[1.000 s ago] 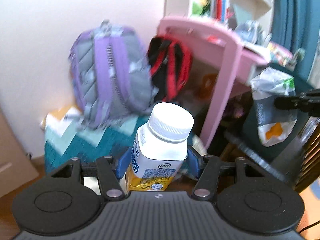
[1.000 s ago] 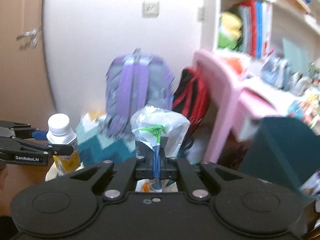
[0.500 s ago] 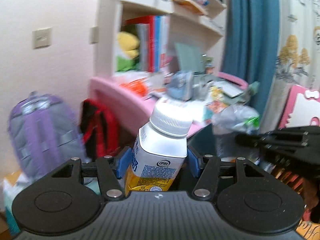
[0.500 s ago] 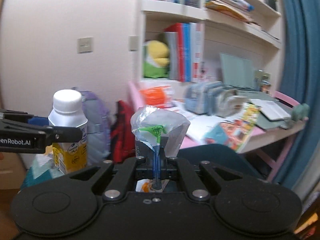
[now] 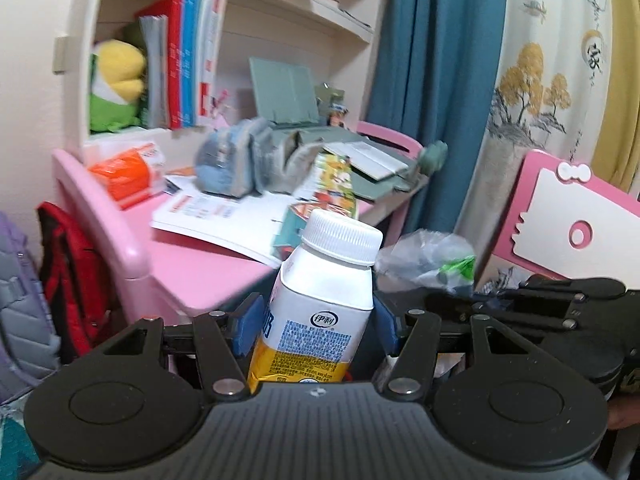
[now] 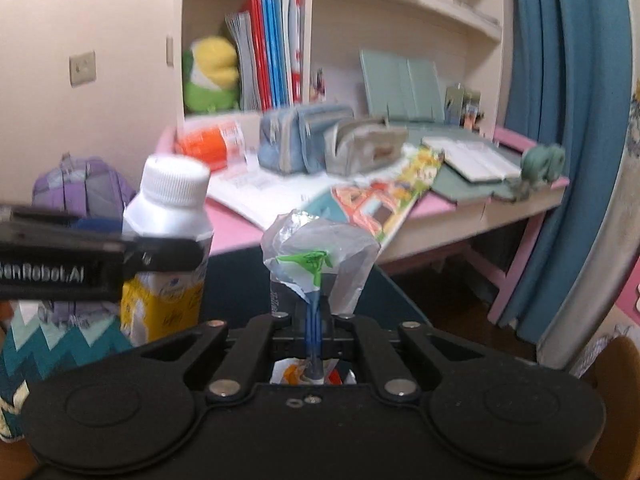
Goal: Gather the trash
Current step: 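Carry bottle and plastic bag with both tools over the teal wastebasket, then open both grippers to drop bottle and plastic bag into the wastebasket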
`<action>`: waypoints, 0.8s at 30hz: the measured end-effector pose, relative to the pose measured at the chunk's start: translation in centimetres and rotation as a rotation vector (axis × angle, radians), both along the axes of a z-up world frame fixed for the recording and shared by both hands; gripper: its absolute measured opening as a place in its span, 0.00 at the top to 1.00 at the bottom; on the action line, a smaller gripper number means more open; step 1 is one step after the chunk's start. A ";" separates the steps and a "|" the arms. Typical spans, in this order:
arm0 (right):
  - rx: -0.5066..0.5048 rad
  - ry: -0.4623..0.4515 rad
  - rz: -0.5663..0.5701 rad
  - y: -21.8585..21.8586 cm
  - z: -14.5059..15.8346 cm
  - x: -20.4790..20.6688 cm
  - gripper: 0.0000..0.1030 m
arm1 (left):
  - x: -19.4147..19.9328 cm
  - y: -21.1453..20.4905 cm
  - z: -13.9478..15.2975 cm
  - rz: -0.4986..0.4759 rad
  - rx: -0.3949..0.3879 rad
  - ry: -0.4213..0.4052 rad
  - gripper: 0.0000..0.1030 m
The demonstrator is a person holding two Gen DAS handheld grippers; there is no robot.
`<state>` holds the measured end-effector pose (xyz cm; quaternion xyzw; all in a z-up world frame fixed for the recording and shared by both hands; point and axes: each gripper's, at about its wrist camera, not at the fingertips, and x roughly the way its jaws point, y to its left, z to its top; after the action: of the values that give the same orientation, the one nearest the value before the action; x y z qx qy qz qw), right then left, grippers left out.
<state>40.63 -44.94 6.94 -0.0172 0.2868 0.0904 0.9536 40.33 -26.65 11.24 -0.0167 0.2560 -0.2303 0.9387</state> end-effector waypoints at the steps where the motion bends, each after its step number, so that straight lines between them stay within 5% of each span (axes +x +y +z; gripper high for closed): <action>1: -0.005 0.018 0.006 -0.2 -0.5 0.4 0.99 | 0.4 -0.6 -0.2 -0.002 0.006 0.006 0.44; 13: -0.066 0.154 0.027 -0.1 -4.0 2.5 0.98 | 5.0 -4.1 -4.0 -0.007 0.072 0.122 0.45; 24: -0.064 0.236 0.017 -0.2 -5.3 3.6 0.85 | 6.6 -5.5 -7.1 -0.021 0.144 0.199 0.46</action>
<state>44.27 -45.10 1.68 -0.0394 0.3996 0.0906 0.9113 46.97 -32.16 4.11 0.0308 0.3641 -0.2185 0.9048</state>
